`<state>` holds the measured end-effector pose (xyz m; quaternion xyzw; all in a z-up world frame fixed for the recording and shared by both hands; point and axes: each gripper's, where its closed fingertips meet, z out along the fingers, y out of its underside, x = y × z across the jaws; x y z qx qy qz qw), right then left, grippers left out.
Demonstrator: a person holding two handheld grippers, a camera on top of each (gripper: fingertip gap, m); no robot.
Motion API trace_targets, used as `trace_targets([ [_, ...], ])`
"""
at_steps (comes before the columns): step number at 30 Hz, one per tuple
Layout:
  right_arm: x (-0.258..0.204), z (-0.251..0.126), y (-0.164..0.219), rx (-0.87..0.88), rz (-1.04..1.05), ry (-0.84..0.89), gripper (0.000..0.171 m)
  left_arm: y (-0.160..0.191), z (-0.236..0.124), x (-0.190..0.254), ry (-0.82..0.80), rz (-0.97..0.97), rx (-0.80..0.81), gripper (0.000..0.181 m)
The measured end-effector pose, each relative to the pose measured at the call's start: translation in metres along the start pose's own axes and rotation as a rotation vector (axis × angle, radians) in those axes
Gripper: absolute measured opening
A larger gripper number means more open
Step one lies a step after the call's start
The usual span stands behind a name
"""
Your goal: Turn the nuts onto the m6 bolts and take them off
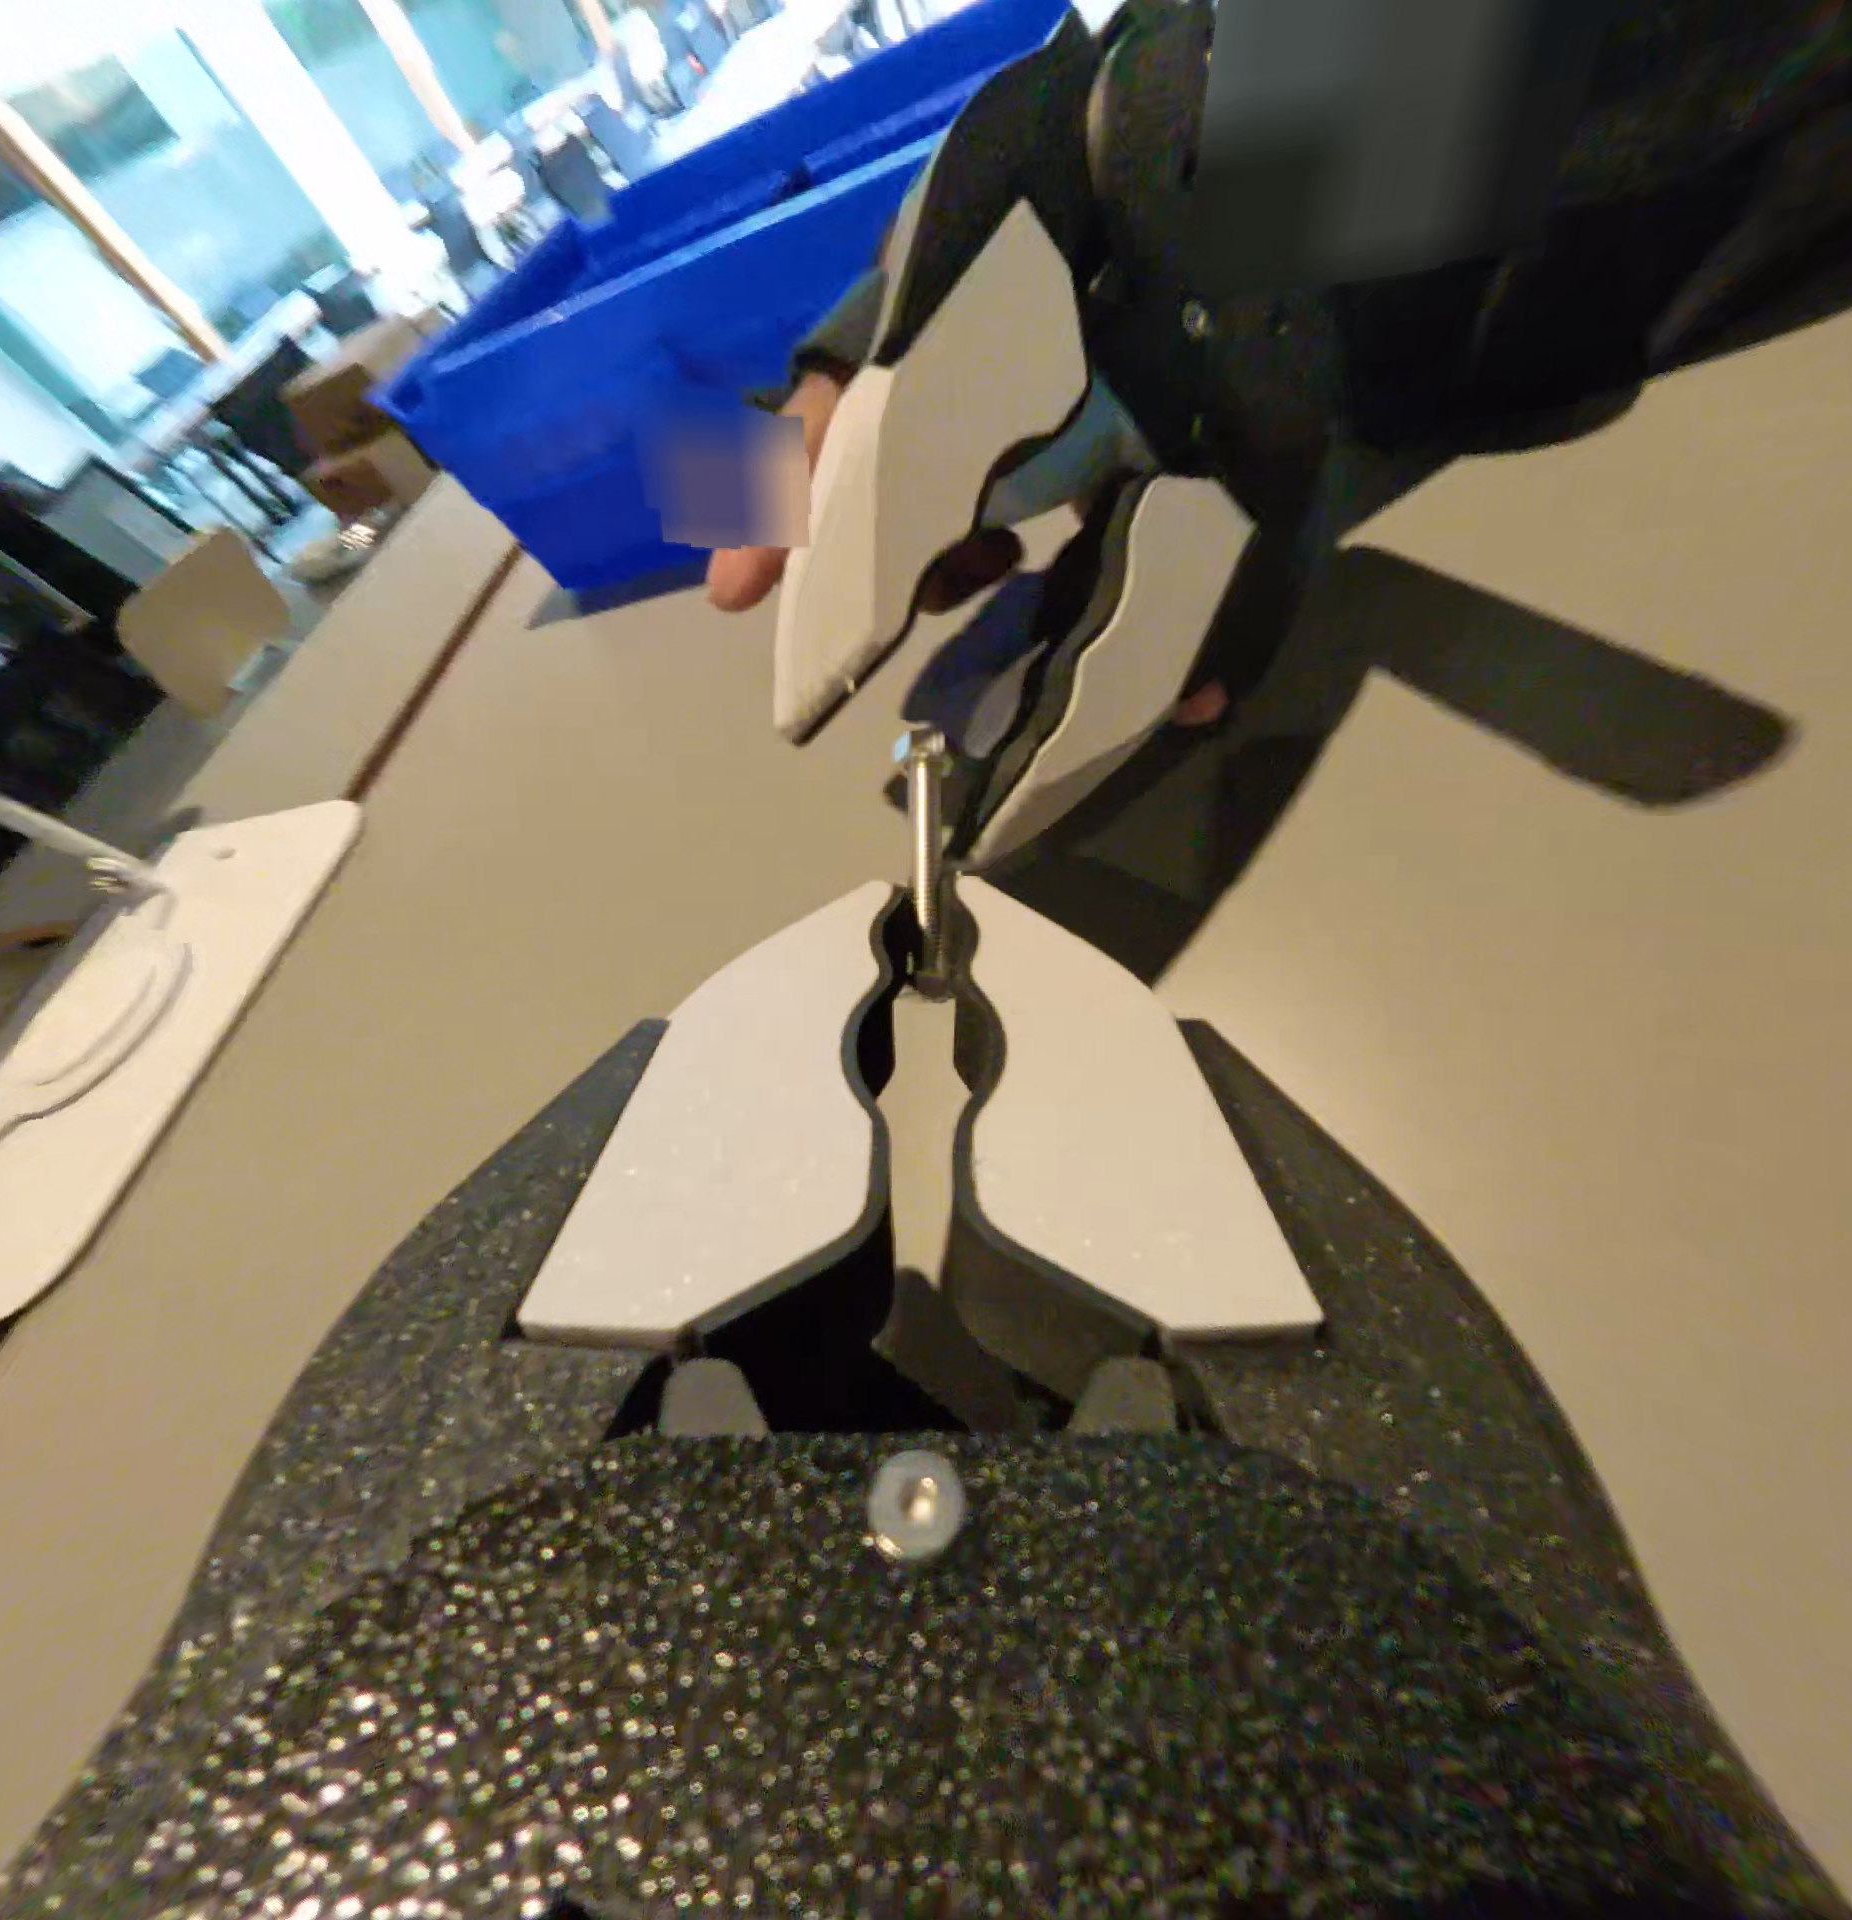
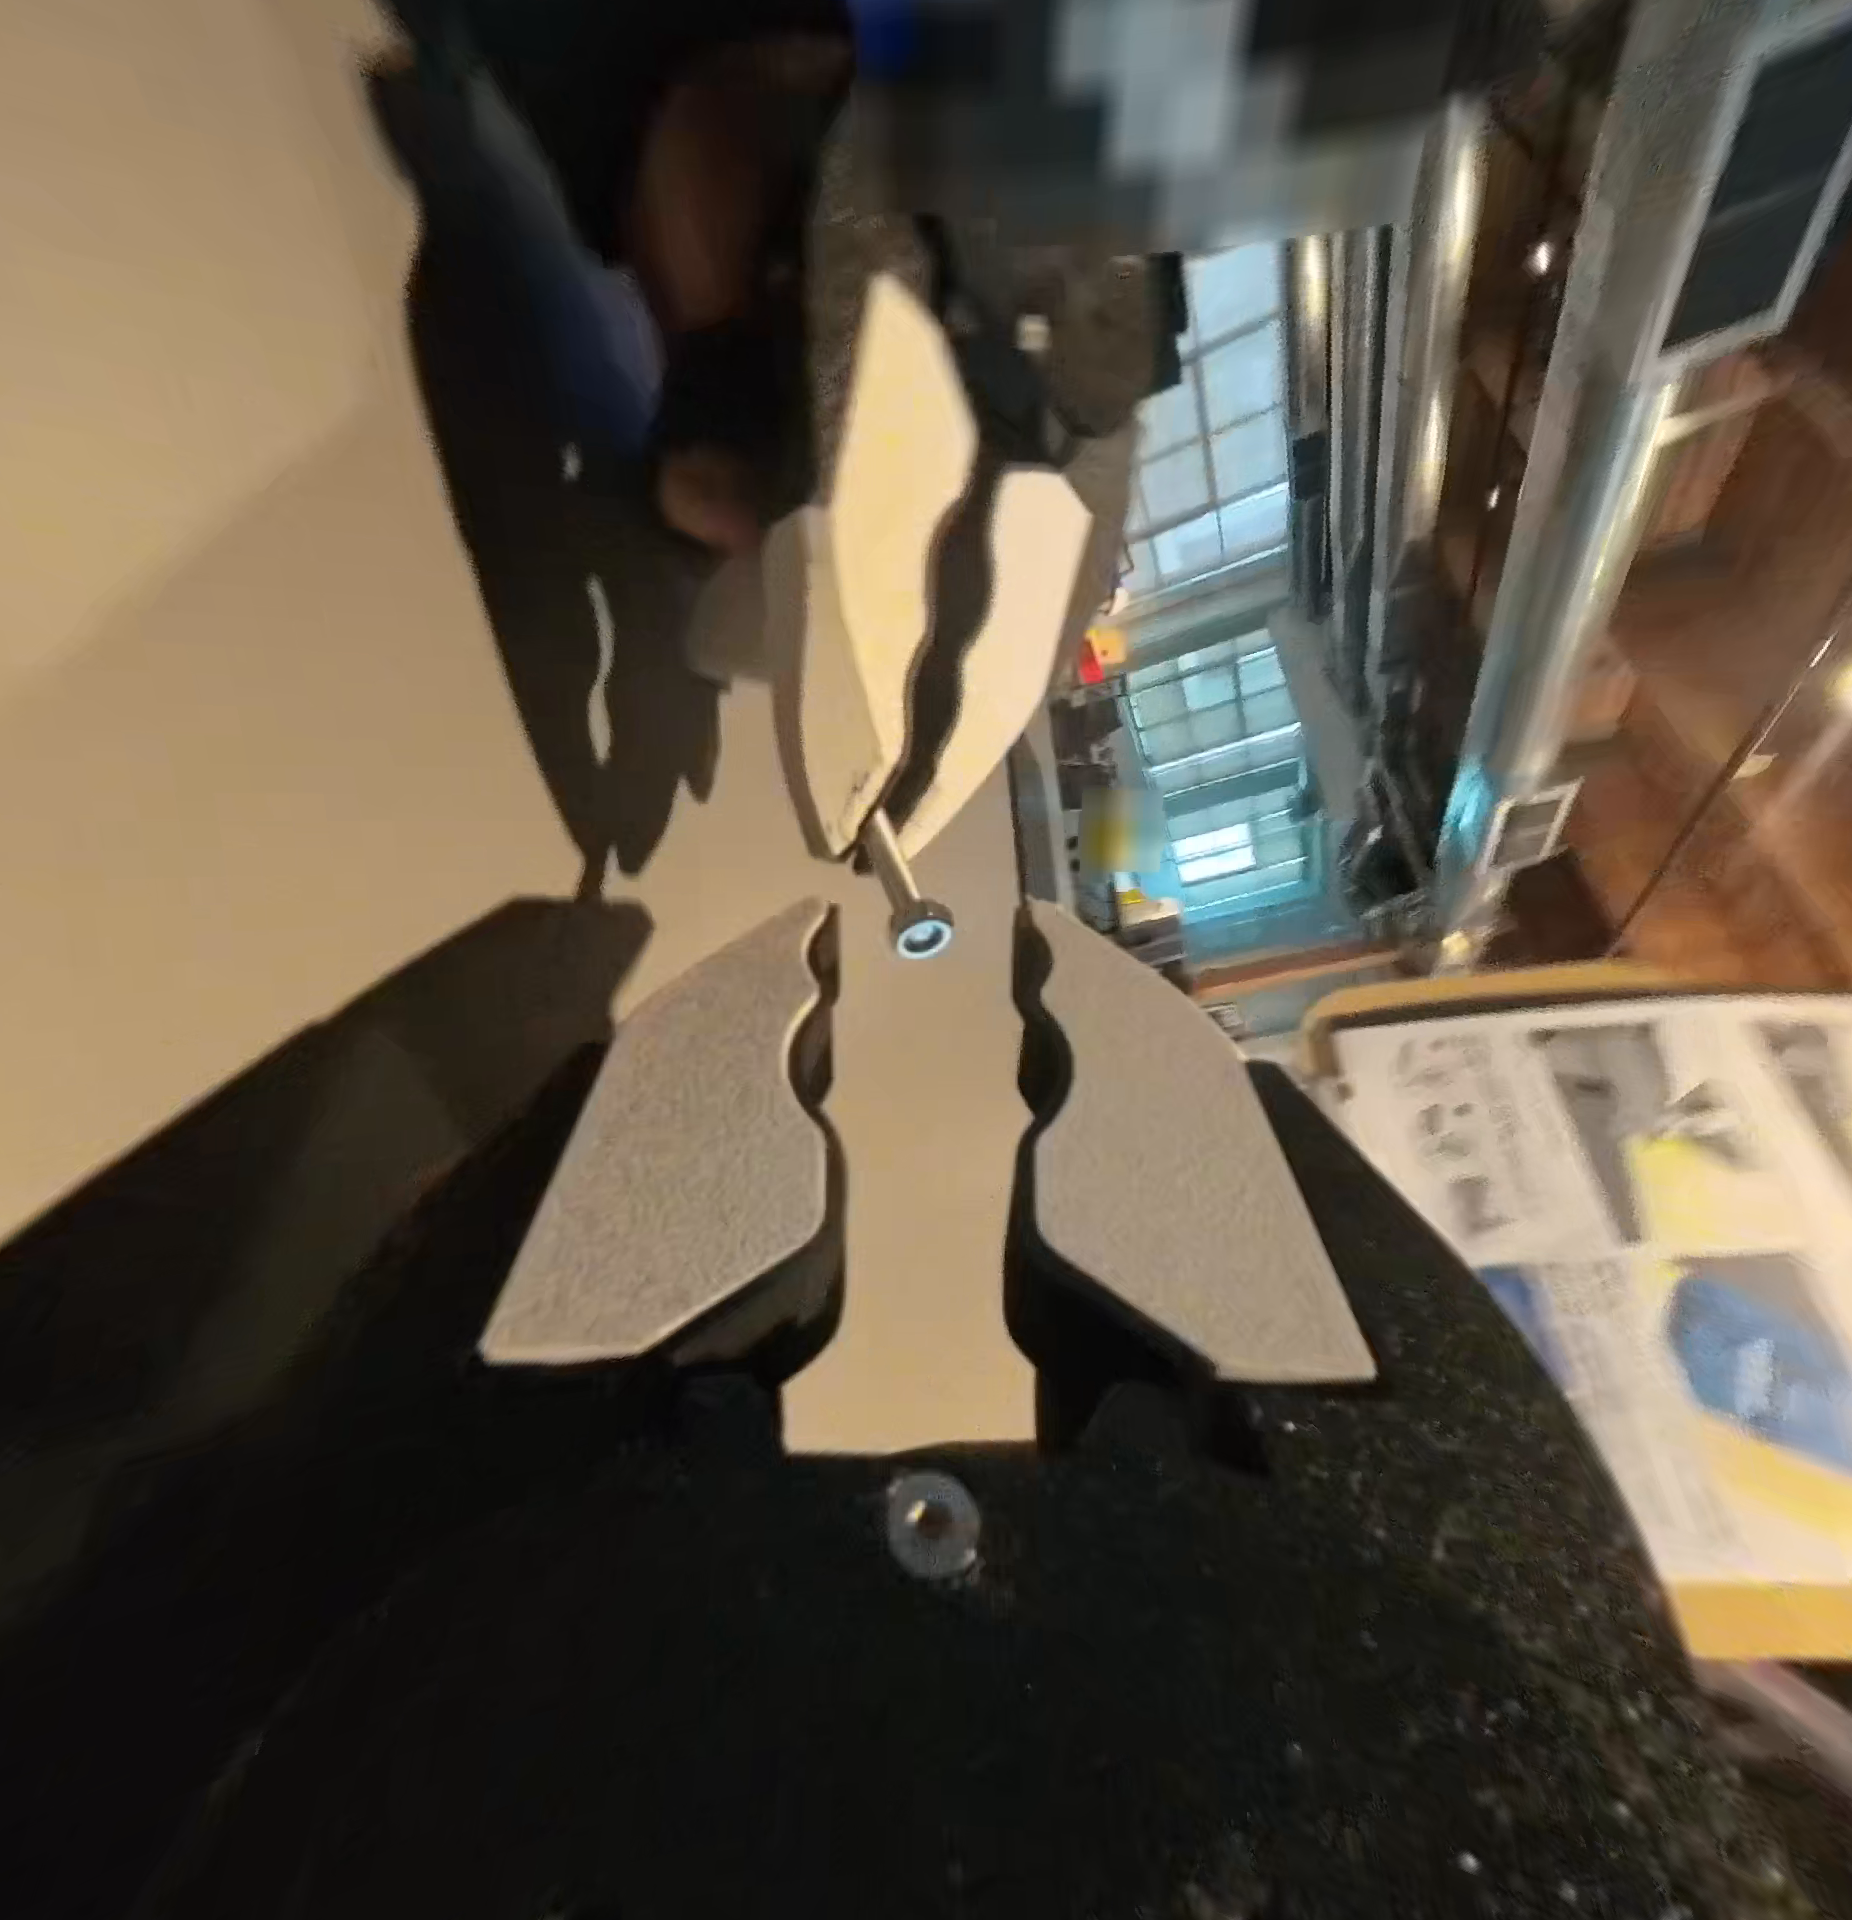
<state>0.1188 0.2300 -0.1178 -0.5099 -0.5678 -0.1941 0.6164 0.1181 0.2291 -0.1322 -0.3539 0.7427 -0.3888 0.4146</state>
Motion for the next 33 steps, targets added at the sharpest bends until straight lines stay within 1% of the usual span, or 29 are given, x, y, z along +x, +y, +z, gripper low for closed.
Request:
trace_targets([
  [2,0.009,-0.002,-0.002,0.032,0.233,-0.023,0.037,-0.002,-0.002,-0.008,-0.066,0.047,0.000,0.005],
  [4,0.012,-0.003,-0.002,0.051,0.433,-0.079,0.038,-0.004,-0.003,-0.012,-0.122,0.126,-0.008,0.005],
  [7,0.008,-0.002,-0.002,0.057,0.625,-0.172,0.038,-0.004,-0.002,-0.012,-0.174,0.260,-0.039,0.005],
  [9,0.003,0.000,-0.003,0.052,0.694,-0.218,0.033,-0.003,0.000,-0.009,-0.184,0.319,-0.057,0.005],
  [12,-0.001,0.000,-0.005,0.059,0.688,-0.246,0.015,-0.004,0.002,-0.005,-0.164,0.312,-0.048,0.005],
  [13,-0.003,-0.001,-0.007,0.062,0.661,-0.248,0.011,-0.004,0.001,-0.004,-0.146,0.291,-0.042,0.005],
  [14,-0.004,-0.001,-0.007,0.059,0.619,-0.247,0.011,-0.004,0.002,-0.002,-0.117,0.259,-0.039,0.005],
  [16,-0.008,-0.003,-0.009,0.055,0.464,-0.233,0.011,-0.002,0.002,0.005,-0.036,0.154,-0.035,0.005],
  [19,-0.016,-0.006,-0.012,0.069,0.085,-0.165,0.011,0.001,0.002,0.019,0.121,-0.041,-0.035,0.006],
  [20,-0.017,-0.006,-0.013,0.064,0.000,-0.142,0.010,0.002,0.002,0.021,0.150,-0.087,-0.037,0.006],
  [21,-0.016,-0.005,-0.014,0.060,-0.039,-0.117,0.010,0.001,0.000,0.020,0.157,-0.105,-0.030,0.006],
  [22,-0.013,-0.005,-0.015,0.063,-0.026,-0.094,0.011,-0.002,-0.001,0.018,0.150,-0.110,-0.009,0.006],
  [23,-0.007,-0.005,-0.017,0.077,0.034,-0.079,0.013,-0.005,-0.002,0.015,0.127,-0.100,0.013,0.006],
  [25,0.005,-0.007,-0.018,0.103,0.229,-0.072,0.025,-0.007,-0.003,0.006,0.052,-0.033,0.017,0.005],
  [26,0.010,-0.007,-0.016,0.102,0.324,-0.083,0.028,-0.007,-0.004,0.004,0.019,0.014,0.012,0.005],
  [29,0.011,-0.009,-0.009,0.098,0.538,-0.163,0.030,-0.009,-0.004,-0.002,-0.073,0.145,0.000,0.005],
  [31,0.006,-0.008,-0.007,0.089,0.614,-0.218,0.030,-0.008,-0.003,-0.003,-0.107,0.209,-0.015,0.005],
  [33,0.001,-0.008,-0.007,0.097,0.646,-0.255,0.028,-0.007,-0.001,-0.002,-0.116,0.254,-0.033,0.005],
])
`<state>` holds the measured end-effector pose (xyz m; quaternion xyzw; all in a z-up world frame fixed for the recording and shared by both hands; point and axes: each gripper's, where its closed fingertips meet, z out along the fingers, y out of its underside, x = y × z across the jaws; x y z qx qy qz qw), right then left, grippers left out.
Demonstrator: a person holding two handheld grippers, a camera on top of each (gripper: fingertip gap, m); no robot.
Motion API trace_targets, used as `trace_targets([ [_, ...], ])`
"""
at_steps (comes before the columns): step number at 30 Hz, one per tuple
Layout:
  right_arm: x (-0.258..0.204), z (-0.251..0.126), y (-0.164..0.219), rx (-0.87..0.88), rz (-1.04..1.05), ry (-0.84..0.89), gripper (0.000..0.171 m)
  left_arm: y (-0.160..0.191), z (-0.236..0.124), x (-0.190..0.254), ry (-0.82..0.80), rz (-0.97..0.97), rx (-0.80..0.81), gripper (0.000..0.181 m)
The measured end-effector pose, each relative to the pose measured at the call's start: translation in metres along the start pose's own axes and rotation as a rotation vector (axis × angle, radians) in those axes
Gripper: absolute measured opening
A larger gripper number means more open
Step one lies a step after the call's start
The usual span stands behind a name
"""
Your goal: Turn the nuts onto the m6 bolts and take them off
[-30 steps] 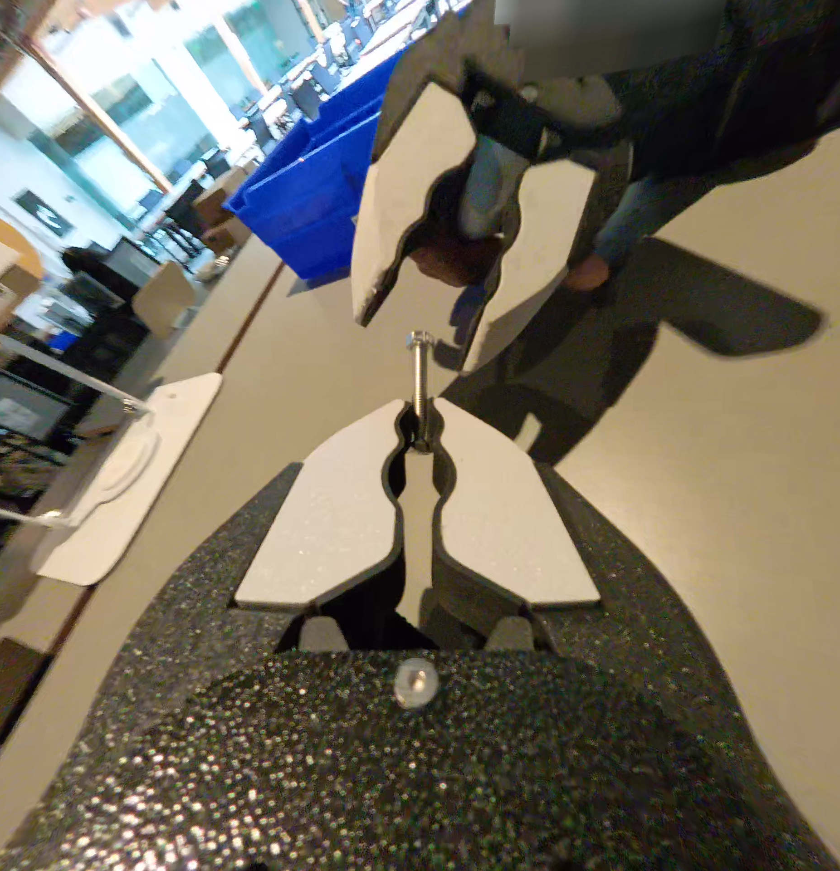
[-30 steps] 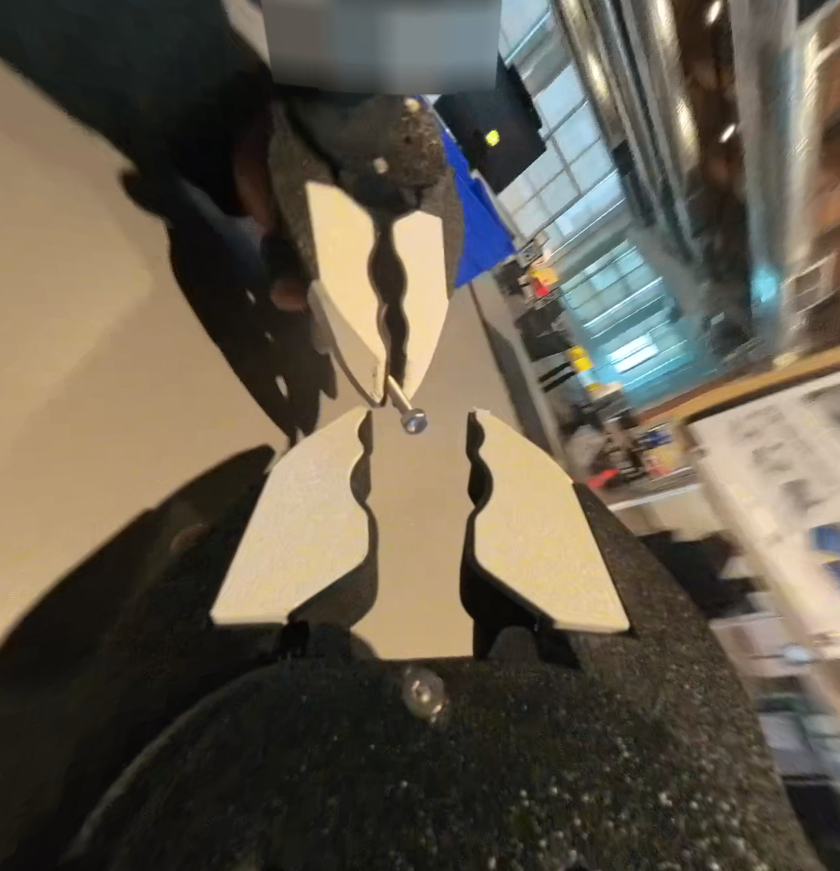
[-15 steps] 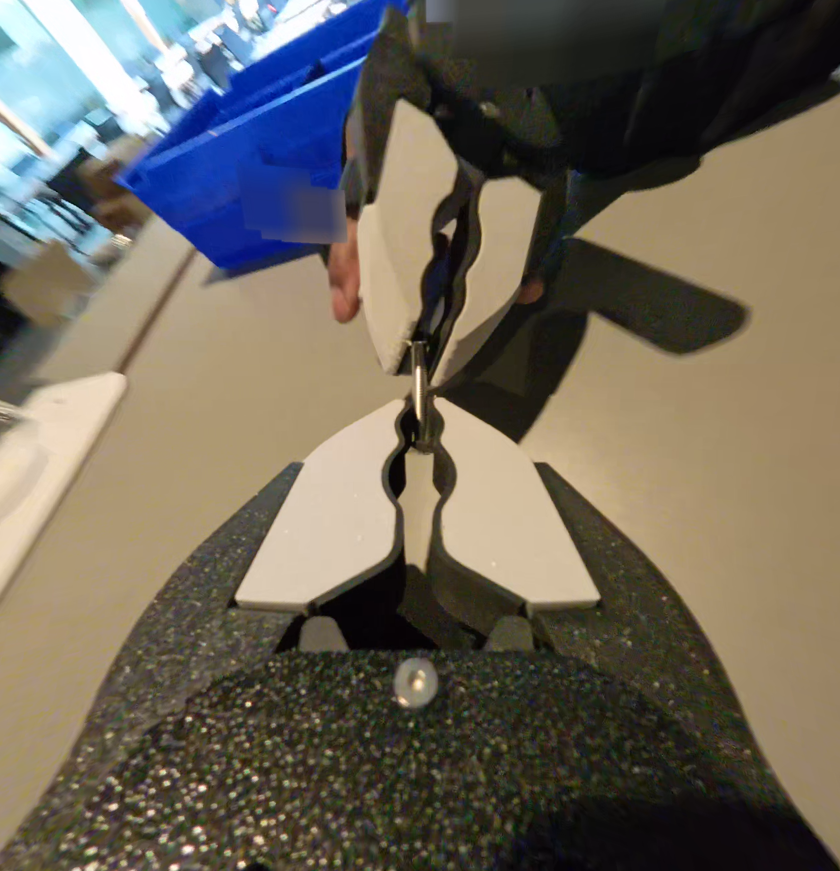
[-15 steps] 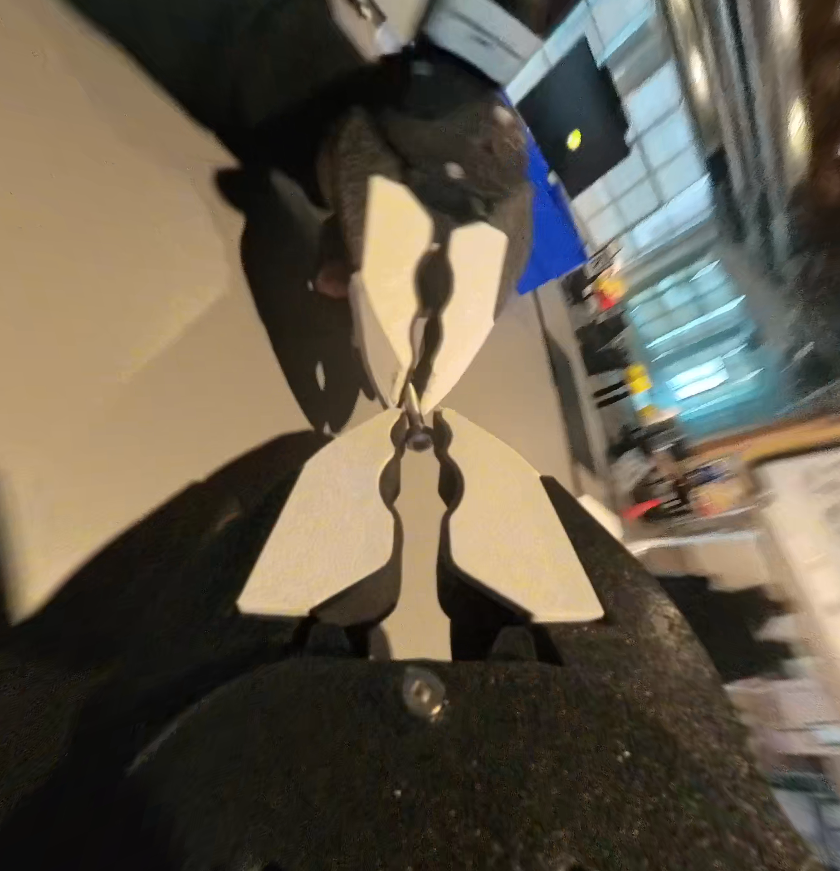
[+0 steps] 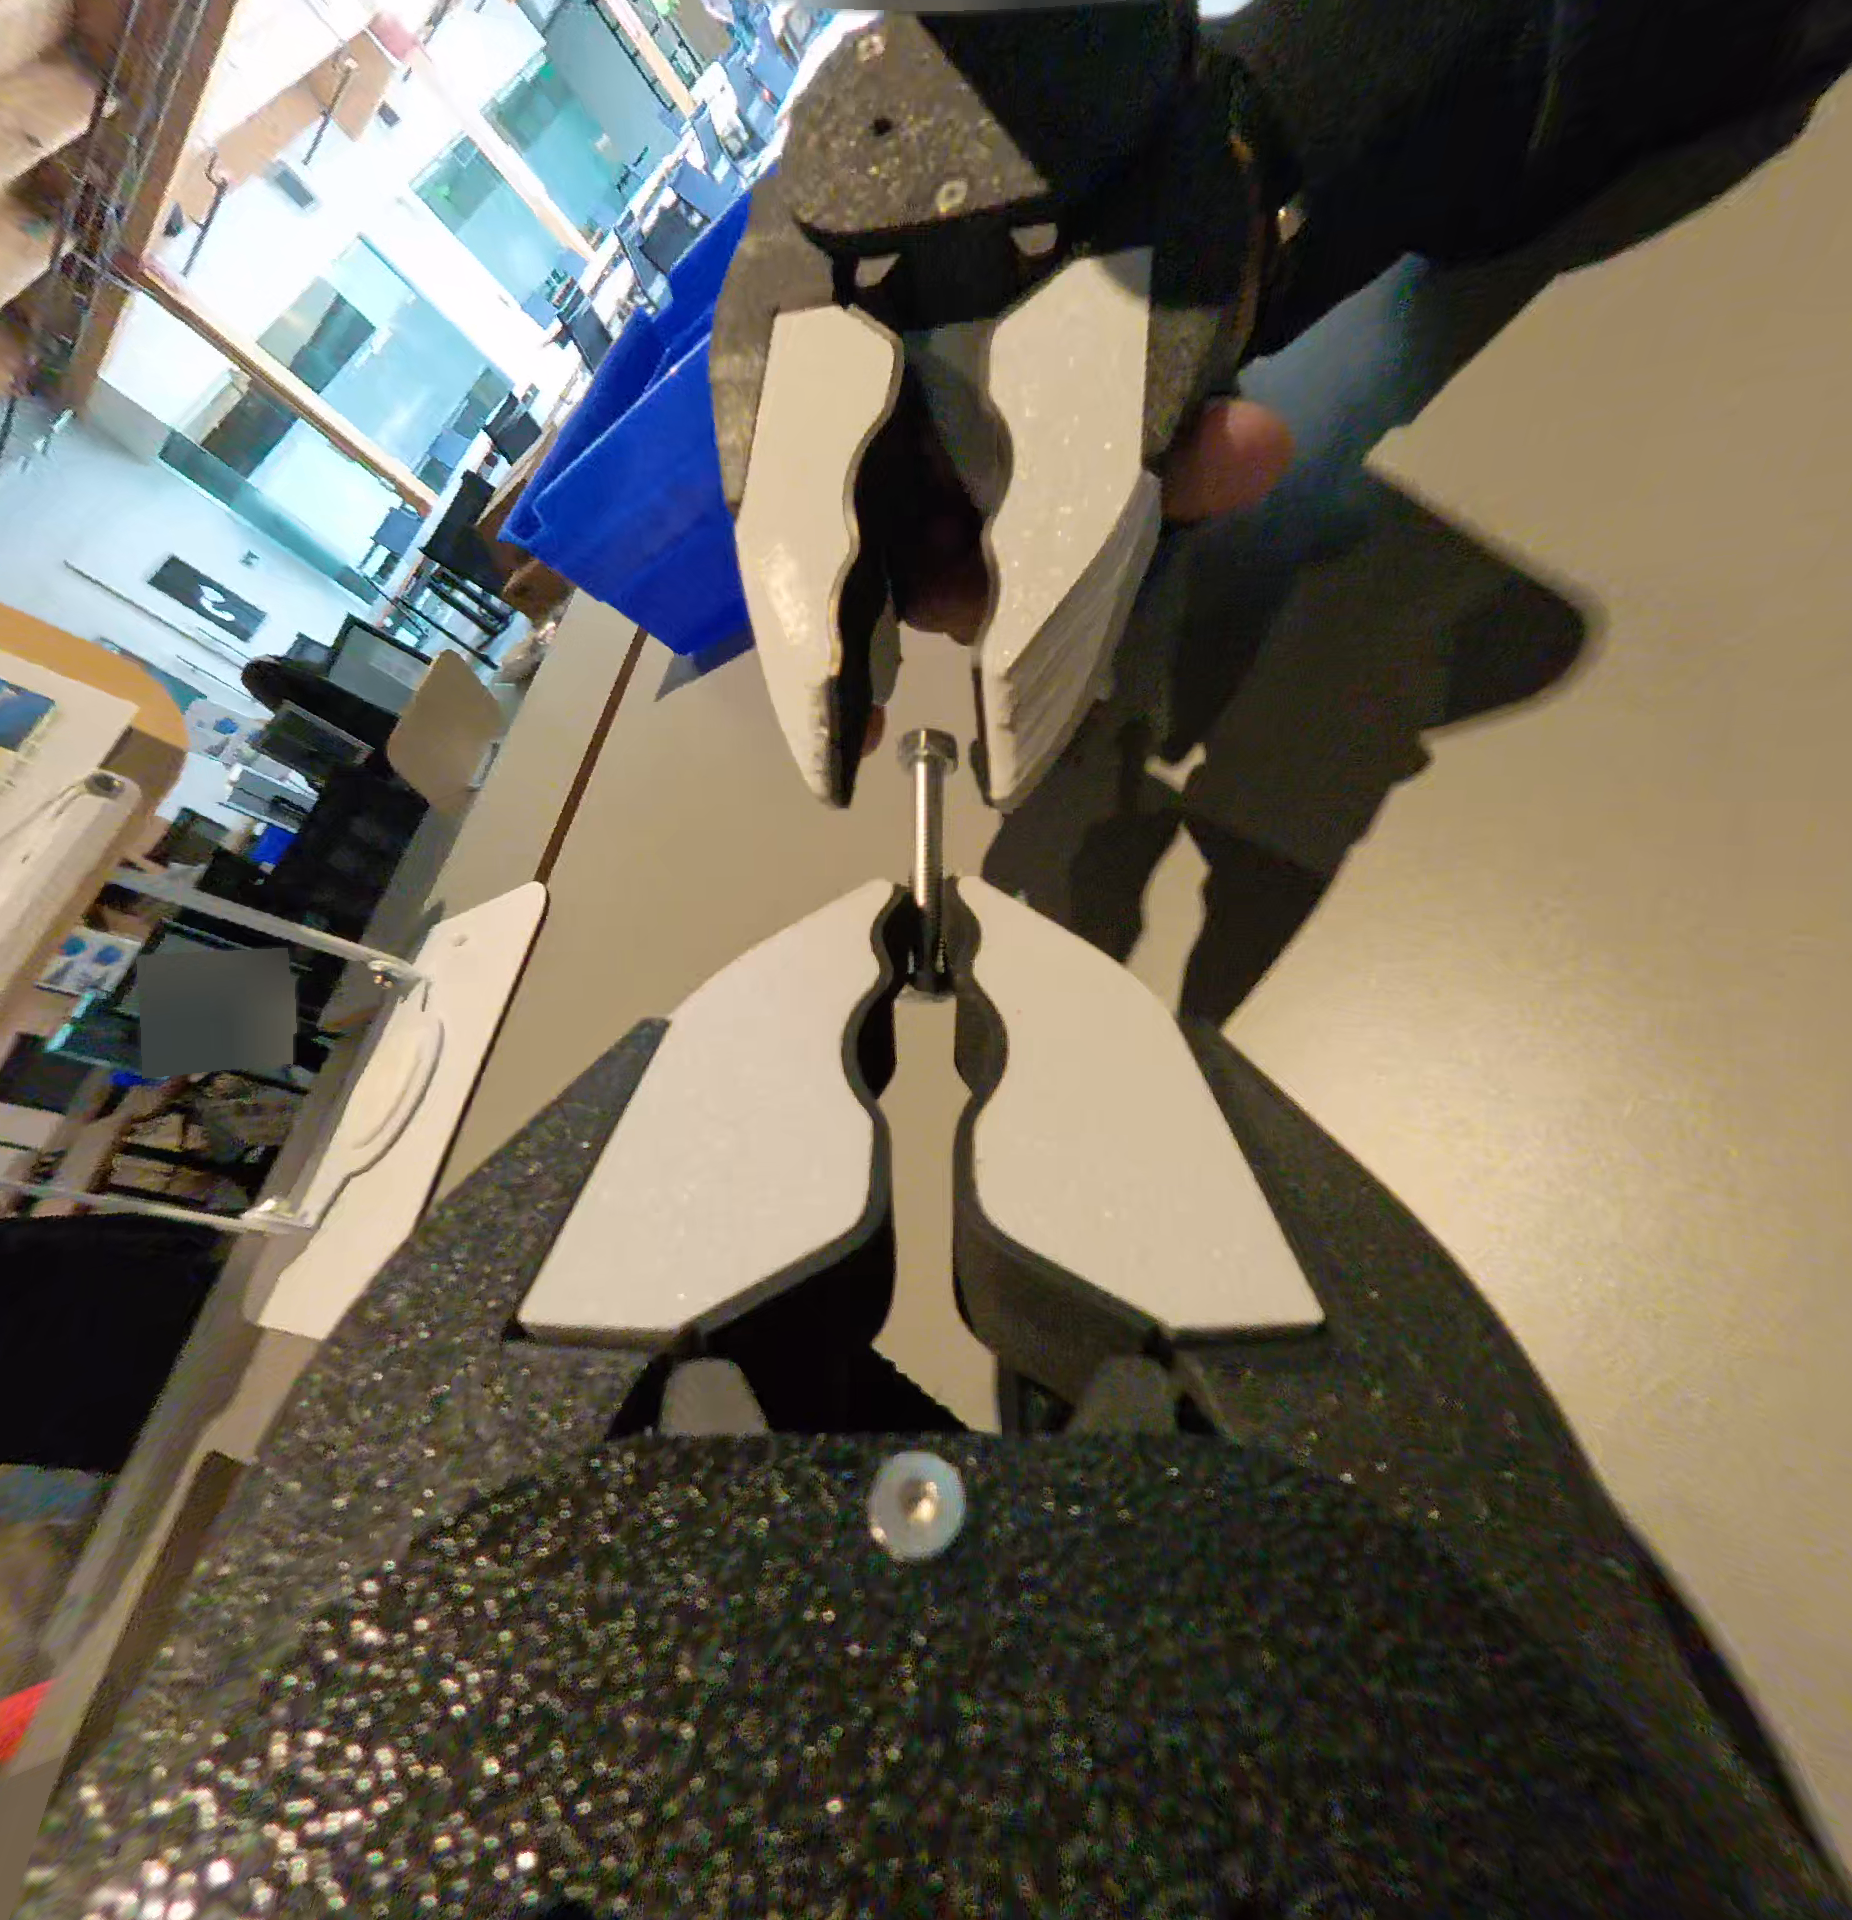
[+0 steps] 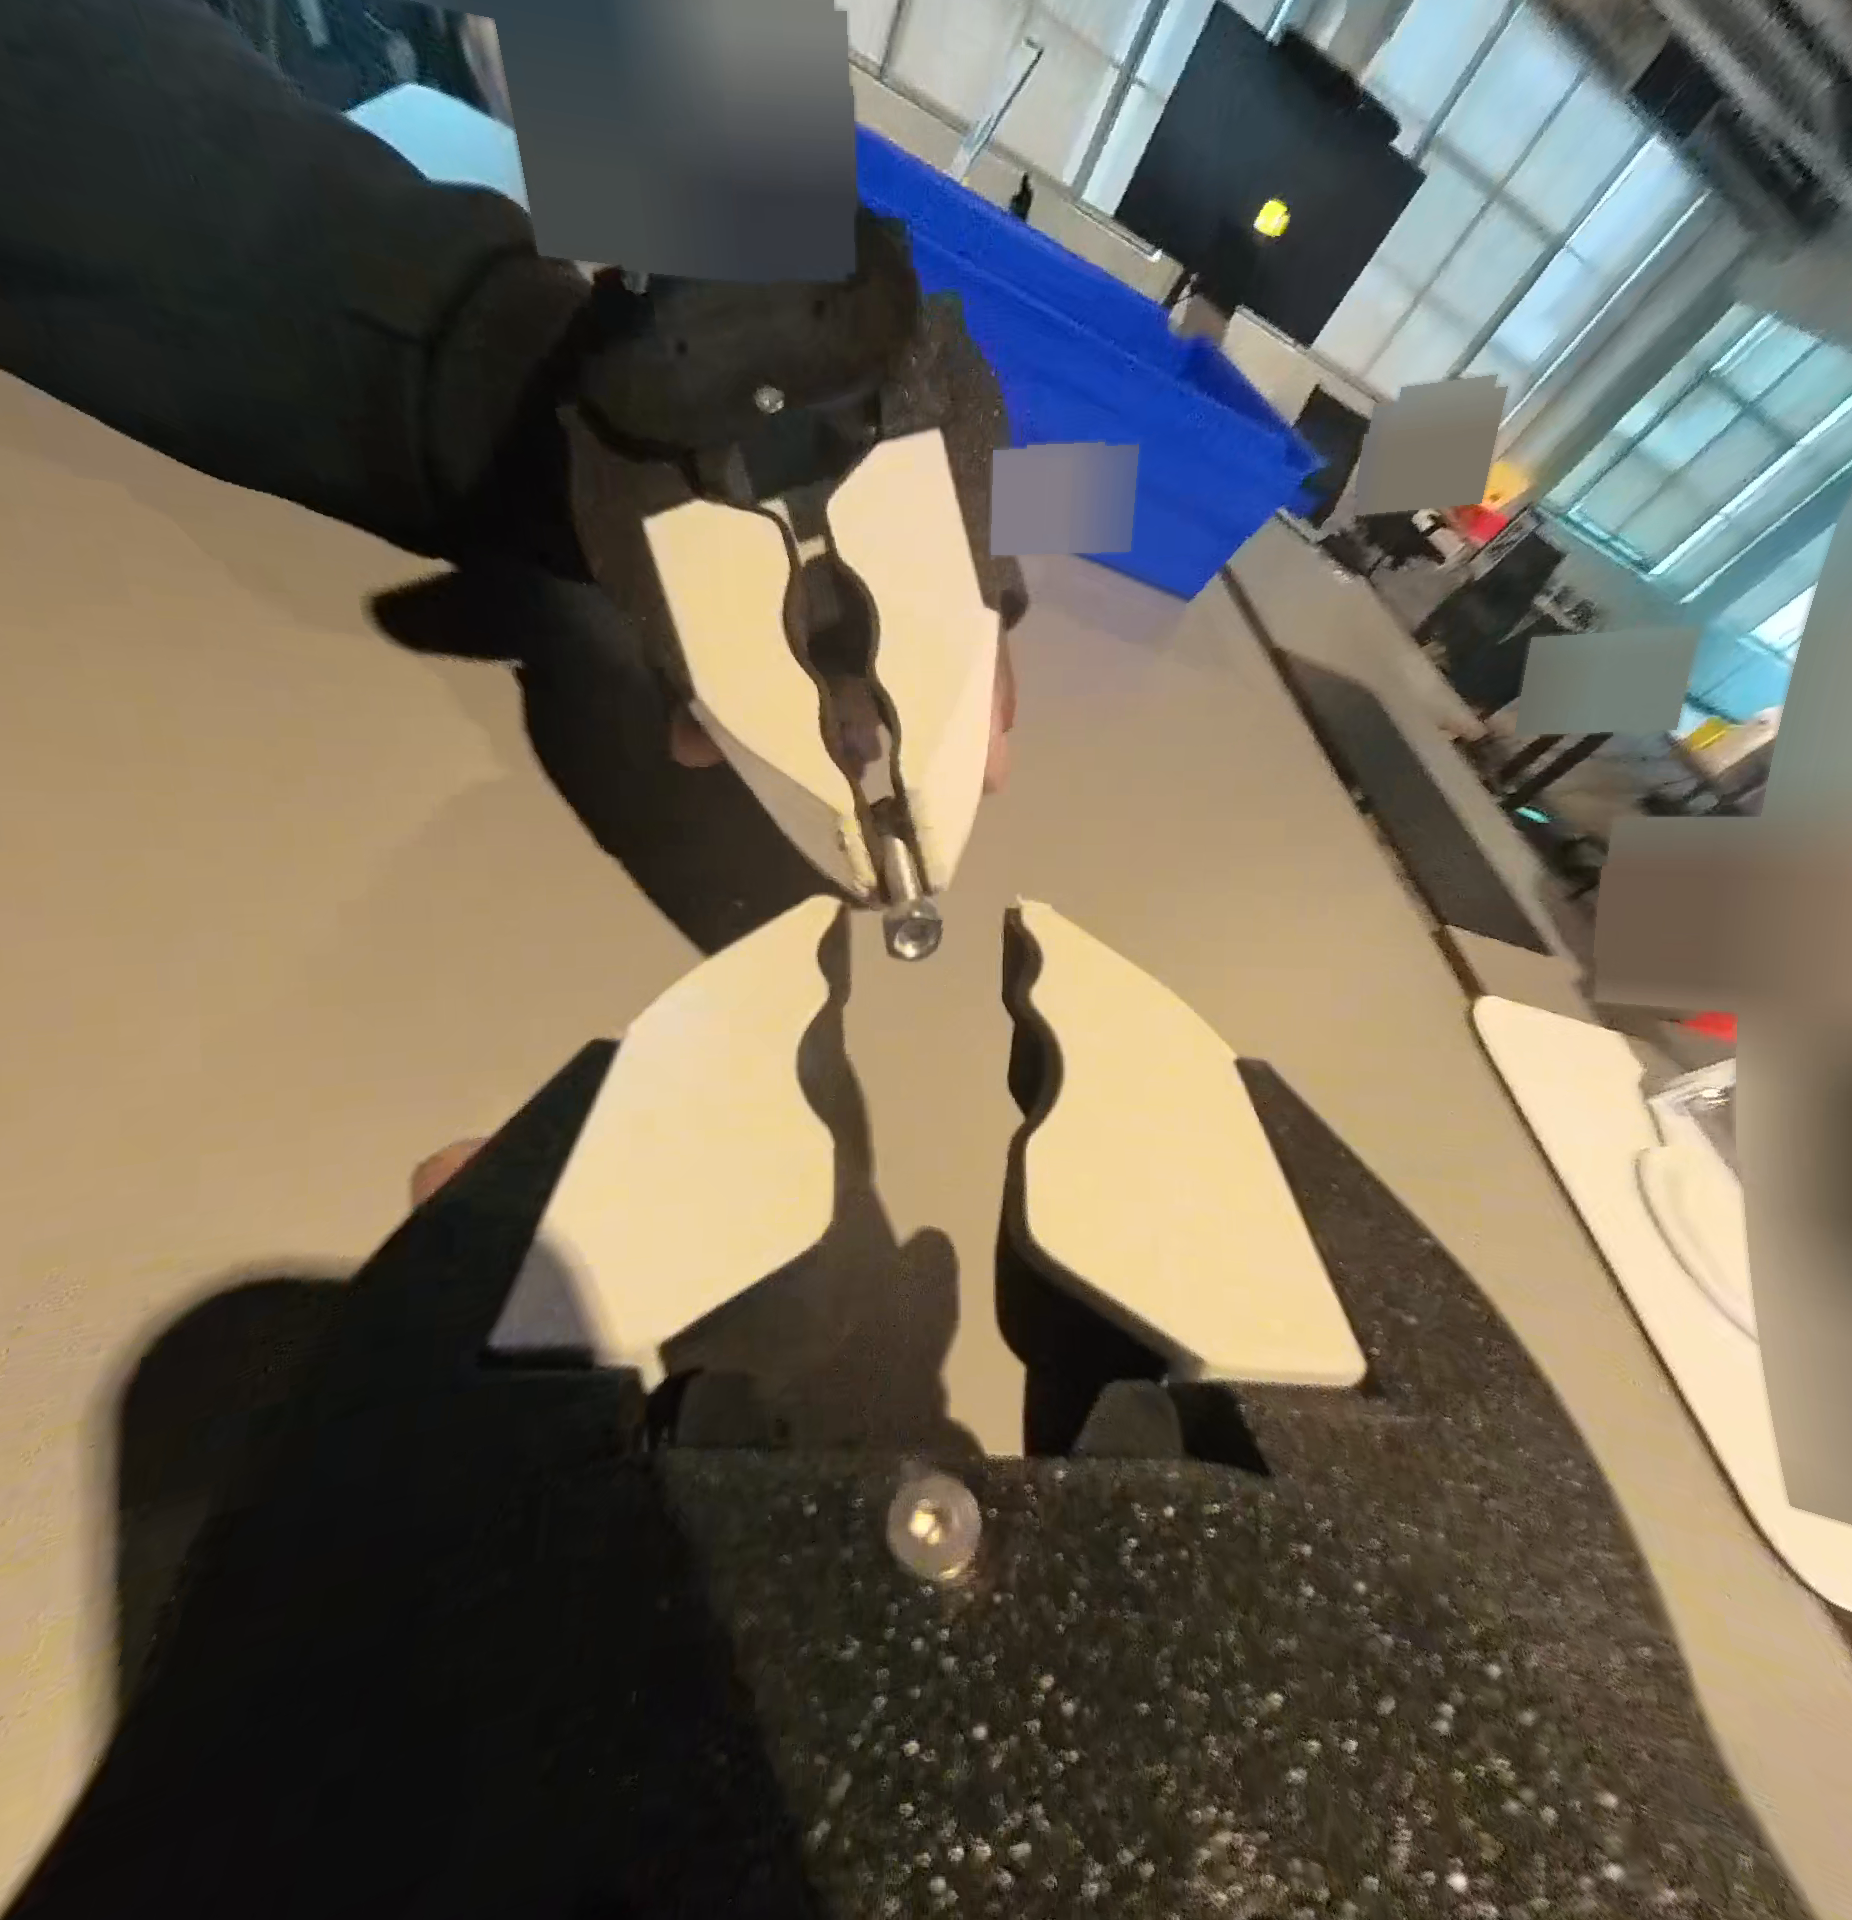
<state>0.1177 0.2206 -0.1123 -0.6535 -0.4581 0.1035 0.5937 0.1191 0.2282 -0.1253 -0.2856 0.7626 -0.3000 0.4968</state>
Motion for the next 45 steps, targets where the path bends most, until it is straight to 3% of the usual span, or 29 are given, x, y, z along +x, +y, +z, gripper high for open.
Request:
trace_targets([
  [2,-0.004,0.000,0.002,0.003,-0.007,-0.025,0.013,0.002,0.001,0.002,0.000,0.031,-0.020,0.005],
  [4,-0.008,0.000,0.004,-0.003,-0.101,-0.024,0.011,0.003,0.002,0.007,0.041,0.002,-0.025,0.005],
  [9,-0.025,0.004,0.009,-0.040,-0.581,0.016,0.011,0.004,-0.006,0.034,0.357,-0.401,-0.047,0.006],
  [11,-0.026,0.007,0.006,-0.039,-0.647,0.060,0.011,0.004,-0.011,0.034,0.415,-0.516,-0.028,0.005],
  [13,-0.018,0.005,-0.003,0.005,-0.591,0.113,0.014,0.001,-0.012,0.024,0.365,-0.518,0.020,0.005],
  [17,0.001,-0.004,-0.007,0.077,-0.331,0.144,0.038,0.006,-0.009,0.005,0.183,-0.355,-0.008,0.005],
  [22,0.007,-0.003,0.000,0.069,-0.056,0.076,0.038,0.009,-0.004,-0.001,0.043,-0.082,-0.062,0.005],
  [26,-0.001,0.001,0.003,0.045,0.002,0.013,0.033,0.008,-0.002,-0.001,-0.009,0.050,-0.082,0.005],
  [29,-0.008,0.003,0.007,0.019,-0.090,0.002,0.009,0.011,0.000,0.007,0.027,0.077,-0.108,0.006],
  [31,-0.012,0.004,0.012,-0.013,-0.242,0.010,0.008,0.014,0.001,0.015,0.103,-0.027,-0.119,0.005],
  [35,-0.019,0.008,0.014,-0.065,-0.646,0.086,0.007,0.015,-0.005,0.028,0.309,-0.425,-0.113,0.005],
  [37,-0.017,0.009,0.009,-0.067,-0.746,0.142,0.007,0.011,-0.008,0.026,0.359,-0.566,-0.061,0.005],
  [40,-0.012,0.005,-0.001,-0.008,-0.637,0.173,0.015,0.011,-0.008,0.015,0.298,-0.553,-0.026,0.005],
  [42,-0.008,0.003,-0.002,0.027,-0.425,0.132,0.029,0.014,-0.007,0.009,0.224,-0.449,-0.041,0.005],
  [45,-0.004,0.005,0.007,0.019,-0.104,0.031,0.034,0.014,-0.004,0.004,0.127,-0.261,-0.050,0.005],
])
